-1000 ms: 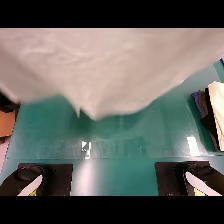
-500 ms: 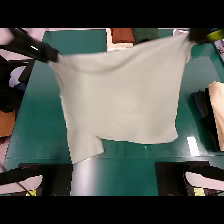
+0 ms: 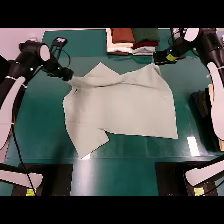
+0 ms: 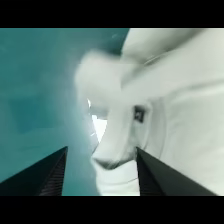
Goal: Fold the shirts.
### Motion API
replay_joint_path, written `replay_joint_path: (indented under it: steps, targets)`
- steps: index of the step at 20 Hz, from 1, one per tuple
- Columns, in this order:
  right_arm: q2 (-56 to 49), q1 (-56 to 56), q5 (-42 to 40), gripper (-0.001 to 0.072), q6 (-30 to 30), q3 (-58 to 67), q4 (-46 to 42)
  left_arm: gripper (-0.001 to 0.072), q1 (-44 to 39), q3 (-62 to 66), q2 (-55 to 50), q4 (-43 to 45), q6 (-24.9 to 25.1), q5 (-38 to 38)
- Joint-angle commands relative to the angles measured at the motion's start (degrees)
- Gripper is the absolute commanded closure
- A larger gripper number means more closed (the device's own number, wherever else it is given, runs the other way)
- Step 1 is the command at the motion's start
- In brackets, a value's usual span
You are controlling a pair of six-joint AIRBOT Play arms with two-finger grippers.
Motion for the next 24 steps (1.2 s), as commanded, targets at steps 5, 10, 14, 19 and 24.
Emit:
replay_joint_path:
  steps: [5,10,14,19,24]
  targets:
    - [12.63,-6.60,7.72,0.0350,-2.67,-13.92,2.89,0.0207,4.59,-16.96,15.32,-4.72,-1.55,-6.01]
    - [29.42,-16.13,8.09,0.0349,-2.64,-44.50,2.01,0.0207,4.59,-36.94,27.71,-10.99,-3.32,-2.34]
    - [37.73,-22.93,6.27,0.0160,-2.62,-64.87,2.12,0.0207,4.59,-40.19,28.70,-12.52,-3.32,-1.81]
    - [41.53,-24.09,-0.70,0.0211,-2.51,-77.83,5.99,0.0207,4.59,-40.19,28.70,-13.86,-3.32,0.04]
    - [41.13,-24.09,-4.85,0.0227,-2.43,-80.04,8.48,0.0207,4.59,-40.19,28.70,-13.86,-3.32,-0.09]
